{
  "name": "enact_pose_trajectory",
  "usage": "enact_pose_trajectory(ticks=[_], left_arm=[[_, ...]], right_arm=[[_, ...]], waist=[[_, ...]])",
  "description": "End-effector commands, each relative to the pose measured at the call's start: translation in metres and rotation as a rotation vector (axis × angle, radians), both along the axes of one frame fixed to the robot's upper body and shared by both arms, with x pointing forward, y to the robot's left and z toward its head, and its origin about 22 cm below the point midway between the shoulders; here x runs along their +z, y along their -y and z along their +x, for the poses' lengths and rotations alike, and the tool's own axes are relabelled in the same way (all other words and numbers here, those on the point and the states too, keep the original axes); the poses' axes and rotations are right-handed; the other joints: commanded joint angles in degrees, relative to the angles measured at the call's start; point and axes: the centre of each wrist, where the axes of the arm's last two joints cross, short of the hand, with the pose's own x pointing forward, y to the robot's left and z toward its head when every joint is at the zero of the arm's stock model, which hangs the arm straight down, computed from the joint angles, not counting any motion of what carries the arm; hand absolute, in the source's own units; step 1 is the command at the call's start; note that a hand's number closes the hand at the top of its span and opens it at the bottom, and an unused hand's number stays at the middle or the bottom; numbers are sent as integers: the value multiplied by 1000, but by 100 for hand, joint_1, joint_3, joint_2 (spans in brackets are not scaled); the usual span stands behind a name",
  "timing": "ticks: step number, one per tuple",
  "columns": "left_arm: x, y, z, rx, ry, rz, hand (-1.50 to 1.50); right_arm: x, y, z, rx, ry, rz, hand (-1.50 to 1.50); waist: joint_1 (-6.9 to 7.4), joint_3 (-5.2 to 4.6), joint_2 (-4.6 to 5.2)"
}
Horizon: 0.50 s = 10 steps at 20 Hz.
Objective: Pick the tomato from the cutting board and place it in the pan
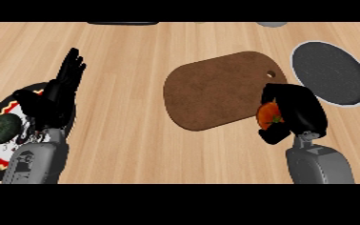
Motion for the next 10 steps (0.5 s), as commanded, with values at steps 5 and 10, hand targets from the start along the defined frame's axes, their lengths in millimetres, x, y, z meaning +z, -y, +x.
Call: enact_pose_trajectory(ticks=[5, 10], left_arm=[[-4, 7, 1, -34, -17, 0, 0], [-7, 6, 0, -1, -8, -7, 0]], right_arm=[[69, -63, 35, -381, 345, 139, 150], [83, -57, 78, -478, 458, 178, 150]], waist=[[182, 34, 4], [22, 37, 16]])
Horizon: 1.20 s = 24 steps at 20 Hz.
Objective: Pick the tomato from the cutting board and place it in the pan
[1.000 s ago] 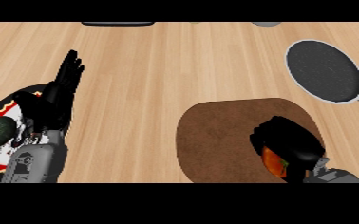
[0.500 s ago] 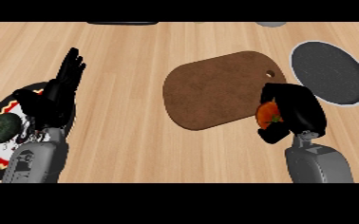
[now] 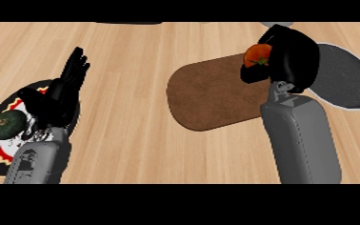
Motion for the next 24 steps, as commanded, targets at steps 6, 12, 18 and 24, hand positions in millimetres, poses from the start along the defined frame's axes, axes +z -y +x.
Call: enact_pose_trajectory(ticks=[6, 12, 18, 24], left_arm=[[-3, -6, -2, 30, 2, 10, 0], [7, -5, -3, 28, 20, 3, 0], [-4, -11, -2, 30, 6, -8, 0], [-13, -12, 1, 13, 8, -11, 0]], right_arm=[[20, 44, 36, -142, 239, 257, 150], [2, 156, 44, -217, 232, 156, 150], [-28, 227, 48, -295, 196, 32, 150], [-71, 287, 29, -371, 170, 7, 150]], waist=[[-177, 9, -10], [-173, 12, -8], [-97, 13, 30], [-22, 23, 80]])
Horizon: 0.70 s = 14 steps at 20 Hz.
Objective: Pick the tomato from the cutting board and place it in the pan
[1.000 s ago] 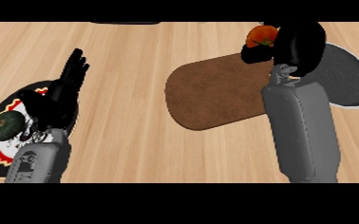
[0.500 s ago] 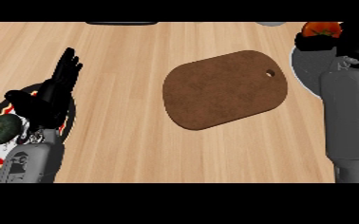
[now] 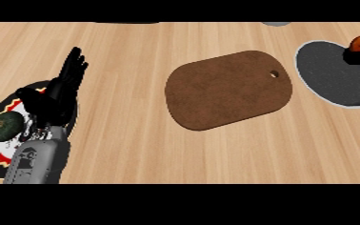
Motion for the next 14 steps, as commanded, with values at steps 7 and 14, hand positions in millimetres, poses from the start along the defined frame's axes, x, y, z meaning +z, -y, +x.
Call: enact_pose_trajectory(ticks=[7, 14], left_arm=[[6, 18, 13, -27, 17, 1, 0], [7, 0, 5, -35, 14, 1, 0]], right_arm=[[-44, 56, -24, -28, -24, 16, 150], [-54, 46, -17, 104, -45, 467, -150]], waist=[[110, 20, 73], [170, 25, 67]])
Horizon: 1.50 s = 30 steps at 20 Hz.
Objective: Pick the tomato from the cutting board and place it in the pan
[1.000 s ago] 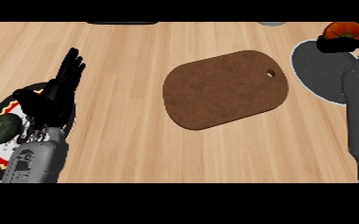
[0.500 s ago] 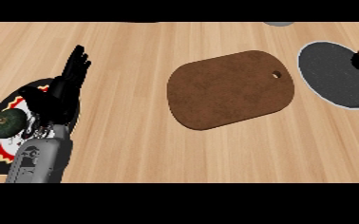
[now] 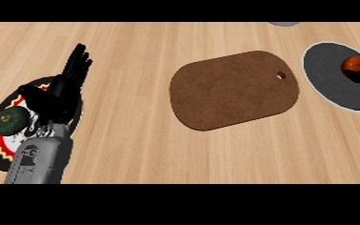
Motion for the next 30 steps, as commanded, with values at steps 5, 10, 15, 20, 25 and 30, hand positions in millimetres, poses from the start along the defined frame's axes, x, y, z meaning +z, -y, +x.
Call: enact_pose_trajectory(ticks=[5, 10, 15, 20, 25, 30], left_arm=[[-14, -9, -9, 3, -3, 1, 0], [0, 0, -2, 15, -11, 7, 0], [-10, -15, -7, 62, -15, 14, 0], [-2, -15, -17, 104, -40, 21, 0], [-22, -28, -24, 126, -50, 32, 0], [-9, -28, -15, 138, -45, 2, 0]], right_arm=[[-15, 21, -22, 98, 52, 120, -150], [-35, 0, -16, 56, 302, 104, -150], [-38, 20, -36, 59, 486, 197, -150], [-61, 27, -61, 197, 524, 345, -150], [-60, 35, -82, 271, 540, 348, -150], [-83, 26, -120, 282, 542, 341, -150]], waist=[[11, -4, 11], [-106, -8, -52], [-273, -28, -121], [-479, -50, -240], [-647, -74, -283], [-766, -80, -304]])
